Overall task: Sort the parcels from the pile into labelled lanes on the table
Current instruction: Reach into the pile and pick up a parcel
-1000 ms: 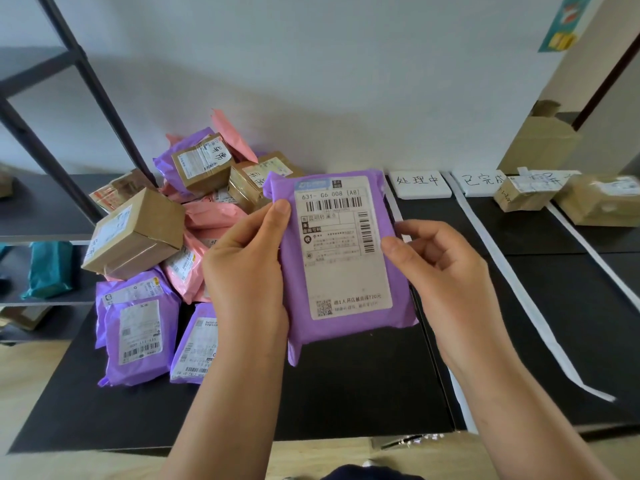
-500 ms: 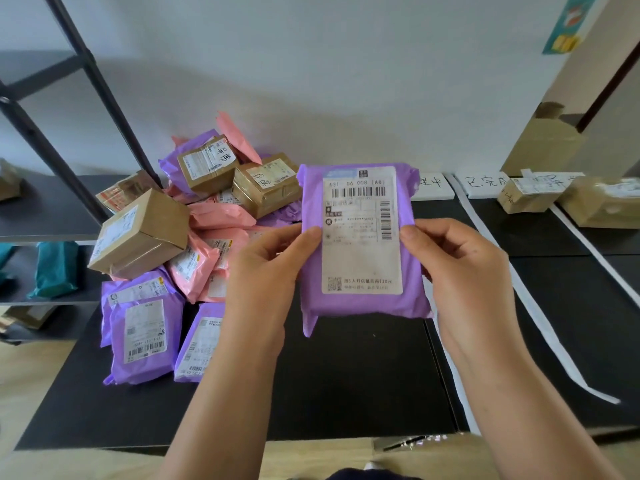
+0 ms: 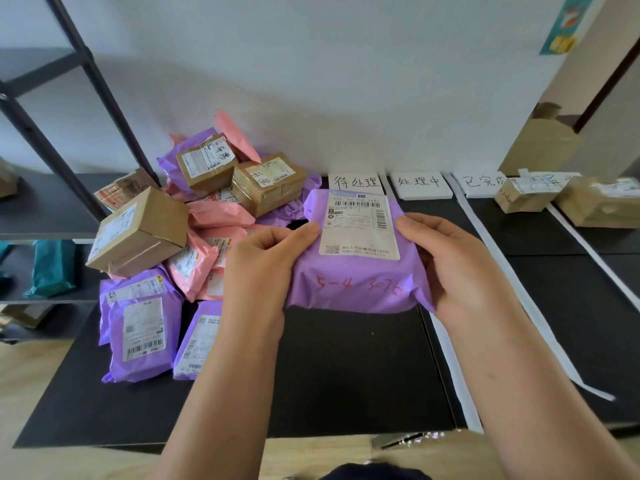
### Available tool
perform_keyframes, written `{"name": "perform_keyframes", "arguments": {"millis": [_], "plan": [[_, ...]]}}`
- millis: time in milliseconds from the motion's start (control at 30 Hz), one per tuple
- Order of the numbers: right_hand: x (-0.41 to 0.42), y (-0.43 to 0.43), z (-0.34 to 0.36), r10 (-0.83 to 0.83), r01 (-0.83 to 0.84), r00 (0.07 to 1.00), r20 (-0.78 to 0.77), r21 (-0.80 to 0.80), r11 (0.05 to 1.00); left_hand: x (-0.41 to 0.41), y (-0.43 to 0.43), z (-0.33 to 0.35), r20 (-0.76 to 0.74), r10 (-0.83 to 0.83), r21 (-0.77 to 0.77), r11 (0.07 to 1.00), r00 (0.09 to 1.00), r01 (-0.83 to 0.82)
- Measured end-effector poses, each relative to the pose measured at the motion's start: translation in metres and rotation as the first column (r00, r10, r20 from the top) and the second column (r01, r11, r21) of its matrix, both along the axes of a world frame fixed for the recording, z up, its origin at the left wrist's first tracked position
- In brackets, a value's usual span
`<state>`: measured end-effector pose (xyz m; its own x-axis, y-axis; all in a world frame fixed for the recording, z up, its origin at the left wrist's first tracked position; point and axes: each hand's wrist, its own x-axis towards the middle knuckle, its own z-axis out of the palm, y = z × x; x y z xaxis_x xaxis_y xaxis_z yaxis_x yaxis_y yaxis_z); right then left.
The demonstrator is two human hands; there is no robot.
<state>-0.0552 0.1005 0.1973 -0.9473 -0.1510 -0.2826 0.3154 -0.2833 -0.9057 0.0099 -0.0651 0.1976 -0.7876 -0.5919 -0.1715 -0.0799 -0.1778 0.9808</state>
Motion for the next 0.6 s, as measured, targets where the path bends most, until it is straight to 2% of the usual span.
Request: {"name": "perform_keyframes", "arguments": {"millis": [133,300,433,600], "plan": [[-0.001,0.002,0.000,0.071,-0.070,0.997,-0.016,0.080,0.994,-0.005,-0.004,-0.003,0.012,0.023,0.060,0.998,1.000,-0.024],[0.000,-0.001,-0.004,0.102,-0.102,0.995,0.008,0.075,0.992,-0.012,-0.010,-0.010,0.065,0.004,0.133,0.991,0.998,-0.012],[-0.001,-0.001,-0.005,0.095,-0.095,0.995,0.009,0.074,0.993,-0.012,-0.014,-0.017,0.055,-0.073,0.125,0.990,0.996,0.066],[0.000,-0.001,-0.005,0.098,-0.098,0.995,0.005,0.104,0.990,-0.013,-0.015,-0.018,0.060,-0.070,0.129,0.990,0.996,0.062]]}}
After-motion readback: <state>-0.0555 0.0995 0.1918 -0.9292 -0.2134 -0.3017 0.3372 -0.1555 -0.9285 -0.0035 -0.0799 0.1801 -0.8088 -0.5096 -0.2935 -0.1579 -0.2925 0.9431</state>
